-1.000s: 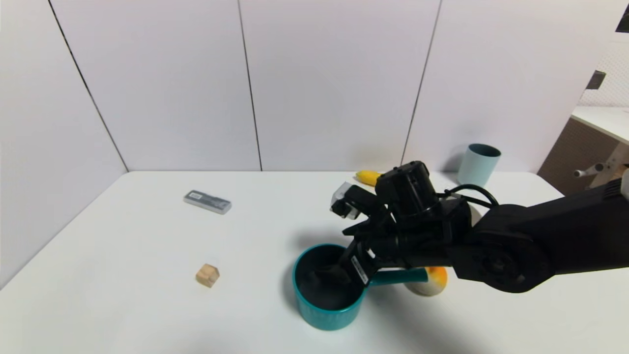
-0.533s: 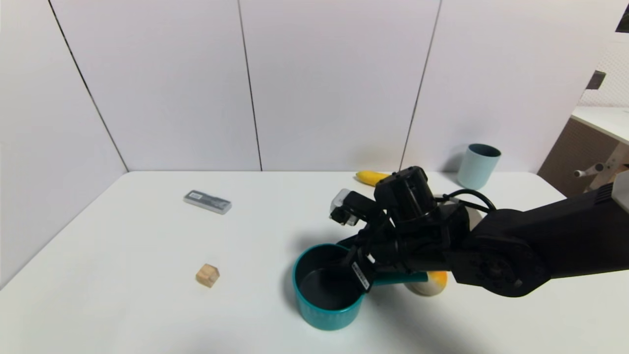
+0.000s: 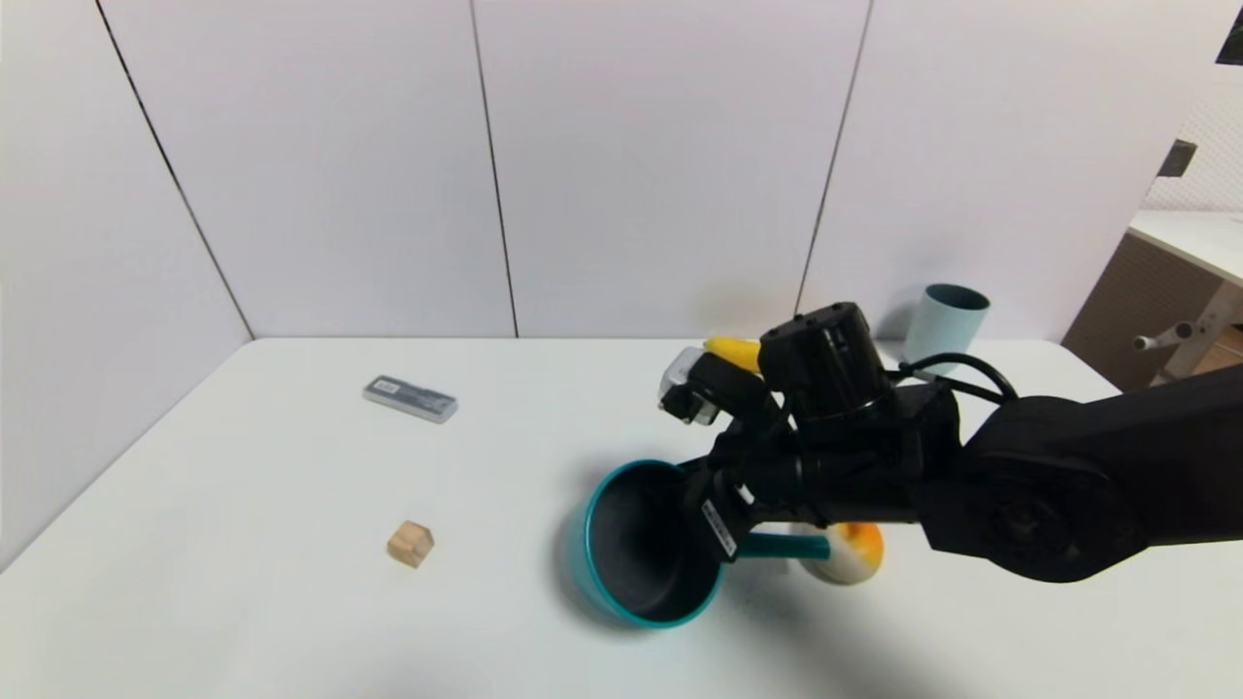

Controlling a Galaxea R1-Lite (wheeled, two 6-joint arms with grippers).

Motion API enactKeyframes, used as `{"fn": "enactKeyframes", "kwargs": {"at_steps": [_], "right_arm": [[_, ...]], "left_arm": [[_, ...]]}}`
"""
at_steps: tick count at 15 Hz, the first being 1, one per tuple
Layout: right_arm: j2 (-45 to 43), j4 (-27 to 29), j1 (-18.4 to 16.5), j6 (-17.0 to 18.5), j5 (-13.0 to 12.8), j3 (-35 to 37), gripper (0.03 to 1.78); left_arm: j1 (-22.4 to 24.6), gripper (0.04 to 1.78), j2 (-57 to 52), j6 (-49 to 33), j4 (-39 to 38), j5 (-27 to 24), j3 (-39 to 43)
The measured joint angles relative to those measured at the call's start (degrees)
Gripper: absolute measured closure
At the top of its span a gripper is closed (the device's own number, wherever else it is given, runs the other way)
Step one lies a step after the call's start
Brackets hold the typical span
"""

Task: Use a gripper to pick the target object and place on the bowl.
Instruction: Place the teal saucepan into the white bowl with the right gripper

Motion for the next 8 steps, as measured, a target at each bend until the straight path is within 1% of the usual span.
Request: {"fn": "enactKeyframes", "kwargs": {"at_steps": [2,3,5,7,8], "right_arm": [[-4.0,0.4,-1.7,0.3,0.2,-0.8,1.69],[-6.2,1.1,-3.4,0.3,0.4,-1.3,1.69],[-10.3,4.5,-7.7,0.2,0.7,-3.2,1.69],[-13.0,8.2,-12.1,-0.1,0.7,-7.2,1.69],[-13.6,8.9,-14.6,-0.6,0.8,-9.0,1.69]], "left_arm": [[0.0,0.13,0.0,0.0,0.0,0.0,0.0],[0.0,0.13,0.0,0.0,0.0,0.0,0.0],[0.0,0.13,0.0,0.0,0.0,0.0,0.0],[0.0,0.13,0.0,0.0,0.0,0.0,0.0],[0.0,0.13,0.0,0.0,0.0,0.0,0.0]]}}
